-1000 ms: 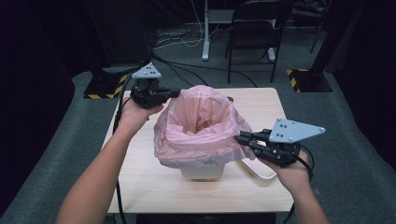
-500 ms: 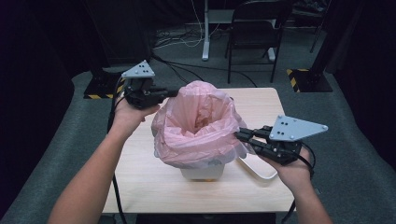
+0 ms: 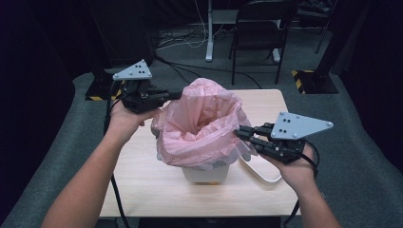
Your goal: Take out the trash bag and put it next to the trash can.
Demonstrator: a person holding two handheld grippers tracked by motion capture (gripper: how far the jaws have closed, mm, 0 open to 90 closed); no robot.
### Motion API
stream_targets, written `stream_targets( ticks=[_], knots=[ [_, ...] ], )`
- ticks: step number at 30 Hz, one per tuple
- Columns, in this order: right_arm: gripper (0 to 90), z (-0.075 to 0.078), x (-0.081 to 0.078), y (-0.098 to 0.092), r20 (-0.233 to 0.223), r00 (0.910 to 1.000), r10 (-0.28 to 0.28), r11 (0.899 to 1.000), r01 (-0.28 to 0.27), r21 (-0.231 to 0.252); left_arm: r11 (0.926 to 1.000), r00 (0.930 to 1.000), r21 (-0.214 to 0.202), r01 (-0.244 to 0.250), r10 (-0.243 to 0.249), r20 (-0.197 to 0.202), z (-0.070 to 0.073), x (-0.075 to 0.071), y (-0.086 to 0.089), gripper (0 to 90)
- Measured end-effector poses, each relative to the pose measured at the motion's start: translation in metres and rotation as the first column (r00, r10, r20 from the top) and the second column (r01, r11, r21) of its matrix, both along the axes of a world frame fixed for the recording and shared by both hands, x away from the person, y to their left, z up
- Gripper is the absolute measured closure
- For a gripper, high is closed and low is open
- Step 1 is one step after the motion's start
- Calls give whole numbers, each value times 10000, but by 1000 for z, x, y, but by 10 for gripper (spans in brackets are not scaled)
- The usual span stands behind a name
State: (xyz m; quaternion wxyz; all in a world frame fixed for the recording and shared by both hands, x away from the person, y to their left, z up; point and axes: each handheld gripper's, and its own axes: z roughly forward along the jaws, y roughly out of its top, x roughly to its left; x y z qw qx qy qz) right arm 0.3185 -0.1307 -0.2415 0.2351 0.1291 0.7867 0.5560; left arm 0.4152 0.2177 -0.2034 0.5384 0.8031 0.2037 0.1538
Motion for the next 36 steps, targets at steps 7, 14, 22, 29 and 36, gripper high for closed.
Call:
stream_targets(
  ticks=[7, 14, 22, 29, 36],
  knots=[
    [856, 0, 2, 6, 16, 9999, 100, 9999, -100, 1, 9991, 9993, -176, 384, -384, 0, 2, -9, -1, 899],
    [859, 1, 6, 14, 4, 9997, 236, 9997, -236, -50, 9961, 9965, -308, 831, -830, 51, 0, -19, -7, 899],
    [863, 3, 14, 25, -3, 9994, 348, 9994, -348, -87, 9927, 9934, -376, 1145, -1146, 18, -3, -24, -13, 899],
    [866, 1, 22, 36, -67, 9991, 418, 9990, -419, -182, 9903, 9915, -494, 1297, -1299, -17, -5, -26, -14, 899],
    [869, -1, 28, 42, -121, 9989, 452, 9988, -454, -170, 9897, 9909, -489, 1348, -1347, 54, -3, -28, -14, 899]
  ],
)
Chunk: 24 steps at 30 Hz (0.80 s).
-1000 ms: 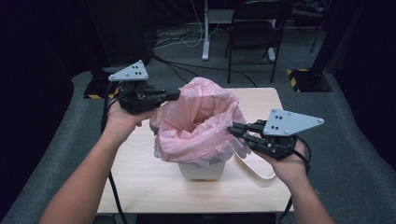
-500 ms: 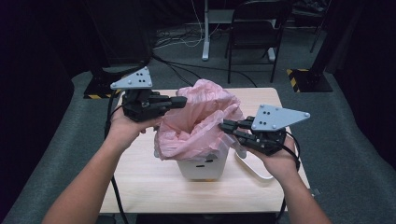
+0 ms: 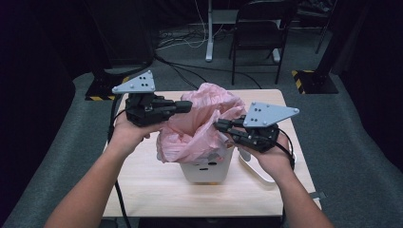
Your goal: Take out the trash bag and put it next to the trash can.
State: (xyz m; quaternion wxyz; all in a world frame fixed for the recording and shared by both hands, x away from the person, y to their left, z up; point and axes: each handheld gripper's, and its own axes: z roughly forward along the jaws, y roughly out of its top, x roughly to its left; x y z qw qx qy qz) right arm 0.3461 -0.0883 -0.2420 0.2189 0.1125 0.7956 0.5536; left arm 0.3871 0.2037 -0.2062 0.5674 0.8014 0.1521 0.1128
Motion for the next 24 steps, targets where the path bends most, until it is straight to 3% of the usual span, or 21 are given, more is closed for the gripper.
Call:
stream_targets(
  ticks=[9, 24],
  knots=[
    [872, 10, 4, 9, 114, 9998, 133, 9999, -133, -6, 10000, 9998, -31, 60, -60, 171, 10, -6, 1, 899],
    [875, 22, 13, 39, 218, 9983, 531, 9983, -525, -263, 9996, 9992, -44, -288, 289, 266, 15, -10, 14, 900]
  ],
)
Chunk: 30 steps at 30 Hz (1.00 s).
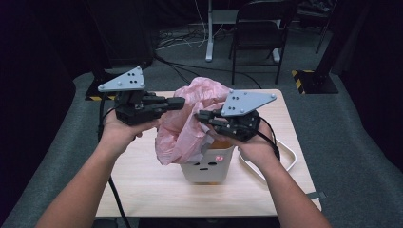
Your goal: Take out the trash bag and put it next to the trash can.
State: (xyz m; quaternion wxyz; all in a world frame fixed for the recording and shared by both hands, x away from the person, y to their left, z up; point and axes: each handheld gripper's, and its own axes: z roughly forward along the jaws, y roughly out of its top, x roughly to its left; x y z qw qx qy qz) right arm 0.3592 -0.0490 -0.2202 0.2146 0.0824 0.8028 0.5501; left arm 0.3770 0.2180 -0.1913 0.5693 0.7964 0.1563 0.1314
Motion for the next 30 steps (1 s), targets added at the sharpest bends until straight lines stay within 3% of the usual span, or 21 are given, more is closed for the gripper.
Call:
stream_targets(
  ticks=[10, 21, 28, 30],
  knots=[
    [876, -3, 17, 20, -308, 9995, 35, 9992, -47, -401, 9993, 9989, -275, -271, 260, -393, -12, 9, 14, 899],
    [877, -5, 30, 35, -467, 9988, 111, 9971, -146, -741, 9992, 9984, -331, -237, 220, -514, -14, 9, 12, 899],
    [878, -8, 32, 38, -438, 9990, 67, 9956, -108, -934, 9977, 9949, -617, -283, 221, -985, -21, 15, 18, 893],
    [878, -8, 33, 38, -436, 9990, 65, 9955, -106, -944, 9969, 9936, -756, -225, 139, -1121, -21, 16, 18, 853]
  ],
)
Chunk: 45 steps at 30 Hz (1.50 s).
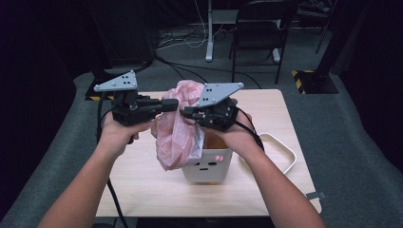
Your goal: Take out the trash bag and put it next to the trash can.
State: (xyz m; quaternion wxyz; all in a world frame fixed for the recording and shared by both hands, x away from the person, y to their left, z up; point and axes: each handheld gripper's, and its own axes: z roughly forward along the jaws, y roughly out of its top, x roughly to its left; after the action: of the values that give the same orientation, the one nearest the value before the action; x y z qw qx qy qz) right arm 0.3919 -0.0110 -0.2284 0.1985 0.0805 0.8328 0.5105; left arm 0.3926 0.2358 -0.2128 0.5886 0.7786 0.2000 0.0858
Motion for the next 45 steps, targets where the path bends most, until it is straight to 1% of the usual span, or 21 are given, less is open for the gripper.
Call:
stream_targets(
  ticks=[2, 3, 4, 5, 6, 9, 10, 12, 14, 17, 19, 22, 24, 26, 30, 31, 35, 38, 41, 45],
  knots=[
    [878, 0, 0, 0, 17, 10000, 1, 10000, -1, -16, 9996, 9995, -180, 202, -206, -226, 0, 1, -1, 790],
    [878, 0, 1, 0, 27, 10000, 3, 10000, -3, -13, 9996, 9993, -172, 235, -240, -273, -1, 1, -2, 756],
    [878, 0, 1, 0, 33, 10000, 11, 10000, -11, -4, 9998, 9996, -53, 191, -193, -212, -1, 0, -3, 701],
    [878, 0, 1, 0, 33, 10000, 11, 10000, -11, -4, 9999, 9998, 36, 105, -104, -147, -1, -1, -4, 701],
    [878, 0, 0, 0, 37, 10000, 19, 10000, -19, -6, 9999, 9999, 99, 17, -16, -111, 0, -1, -5, 671],
    [879, -1, 0, 0, 71, 10000, 15, 10000, -15, -4, 9998, 9998, 106, -192, 193, -92, 0, 0, -4, 597],
    [879, -1, -1, 1, 92, 10000, 18, 10000, -18, -27, 9997, 9997, 118, -234, 235, -100, 0, 0, -5, 587],
    [879, -1, -1, 1, 110, 9999, 11, 10000, -11, -38, 9993, 9997, 275, -240, 242, -66, -1, 0, -7, 588],
    [879, -1, -1, 1, 107, 9999, 5, 10000, -4, -74, 9990, 9998, 390, -215, 216, -35, -2, 0, -8, 594],
    [879, -1, -1, 2, 128, 9999, -10, 9999, 11, -136, 9988, 9999, 455, -154, 156, -39, -3, 0, -10, 649],
    [879, -1, -2, 2, 167, 9999, -35, 9999, 38, -162, 9983, 9999, 572, -134, 133, 26, -4, 0, -11, 725],
    [879, -1, -2, 2, 237, 9997, -113, 9995, 120, -300, 9979, 9998, 620, -158, 153, 86, -5, 0, -11, 812],
    [880, -1, -2, 2, 274, 9995, -124, 9994, 133, -327, 9975, 9996, 672, -238, 226, 178, -5, -1, -12, 860],
    [879, -1, -2, 1, 298, 9995, -118, 9994, 128, -318, 9973, 9996, 690, -235, 222, 200, -5, -1, -11, 888],
    [878, -1, -4, 0, 357, 9993, -141, 9994, 152, -310, 9965, 9990, 788, -289, 261, 372, -4, -3, -12, 899],
    [877, -1, -4, 0, 362, 9992, -144, 9995, 155, -293, 9956, 9982, 866, -359, 316, 504, -4, -4, -12, 900],
    [867, 0, -6, -3, 387, 9992, -131, 9997, 138, -177, 9942, 9967, 966, -471, 405, 698, -2, -5, -11, 900],
    [836, 1, -7, -6, 337, 9994, -123, 9999, 125, -53, 9941, 9963, 927, -564, 501, 693, -1, -4, -9, 900],
    [792, 1, -8, -10, 323, 9992, -237, 9997, 236, 29, 9940, 9960, 882, -645, 587, 667, -1, -3, -6, 900],
    [771, 0, -7, -16, 275, 9989, -389, 9992, 387, 88, 9937, 9950, 814, -774, 719, 693, 0, -1, -4, 900]
  ],
)
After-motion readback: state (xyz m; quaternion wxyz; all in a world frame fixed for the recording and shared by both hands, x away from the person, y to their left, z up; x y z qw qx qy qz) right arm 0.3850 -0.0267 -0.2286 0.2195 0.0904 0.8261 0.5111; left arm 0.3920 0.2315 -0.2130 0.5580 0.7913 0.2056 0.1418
